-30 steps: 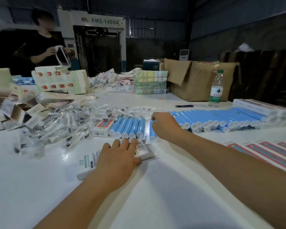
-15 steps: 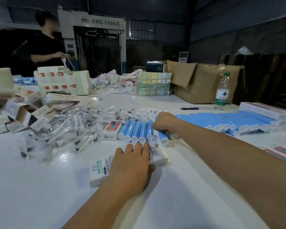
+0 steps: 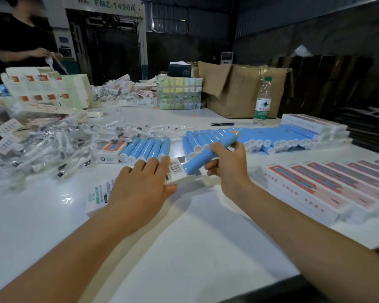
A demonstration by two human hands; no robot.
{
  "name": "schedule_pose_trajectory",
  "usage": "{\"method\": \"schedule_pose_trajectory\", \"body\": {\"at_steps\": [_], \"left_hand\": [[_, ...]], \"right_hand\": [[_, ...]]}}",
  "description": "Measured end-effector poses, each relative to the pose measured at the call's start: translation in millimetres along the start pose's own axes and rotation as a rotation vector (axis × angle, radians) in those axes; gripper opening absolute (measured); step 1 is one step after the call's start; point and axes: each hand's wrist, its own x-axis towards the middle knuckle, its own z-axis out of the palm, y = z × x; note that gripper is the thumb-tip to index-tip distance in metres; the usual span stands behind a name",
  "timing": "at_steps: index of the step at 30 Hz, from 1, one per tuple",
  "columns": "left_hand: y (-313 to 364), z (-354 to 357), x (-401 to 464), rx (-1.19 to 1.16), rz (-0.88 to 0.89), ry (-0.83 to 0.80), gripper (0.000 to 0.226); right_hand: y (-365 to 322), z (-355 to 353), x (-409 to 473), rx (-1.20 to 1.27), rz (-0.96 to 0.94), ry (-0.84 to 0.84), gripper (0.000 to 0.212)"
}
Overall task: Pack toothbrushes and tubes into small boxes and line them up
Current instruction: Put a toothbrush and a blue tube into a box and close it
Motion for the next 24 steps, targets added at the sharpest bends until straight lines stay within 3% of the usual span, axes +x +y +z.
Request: {"method": "schedule_pose_trajectory", "body": {"at_steps": [3, 9, 14, 17, 20, 23, 24], "left_hand": [[3.8, -0.8, -4.4, 0.004, -0.013, -0.009, 0.067], [8.5, -3.7, -3.4, -0.008, -0.059, 0.012, 0.066], [8.2, -2.2, -6.0, 0.006, -0.059, -0.007, 0.065], [8.4, -3.1, -4.7, 0.0, -0.08, -0.003, 0.066], [10.2, -3.6, -3.7, -0.038, -0.071, -0.005, 0.065], [6.5, -4.4, -4.9, -0.065, -0.086, 0.016, 0.063], [6.0, -5.0, -4.9, -0.068, -0.089, 0.024, 0.063]], "right_hand": [[7.9, 0.8, -5.7, 0.039, 0.034, -0.044, 0.023], [5.5, -6.9, -2.9, -0.012, -0.073, -0.006, 0.069], [9.4, -7.9, -9.3, 0.003, -0.045, 0.025, 0.03], [9.2, -8.1, -8.9, 0.161, 0.074, 0.037, 0.041], [12.1, -3.0, -12.4, 0.093, 0.064, -0.029, 0.059], [12.3, -0.6, -17.6, -0.096, -0.003, -0.004, 0.01], [12.5, -0.9, -18.4, -0.18, -0.014, 0.005, 0.01]]}}
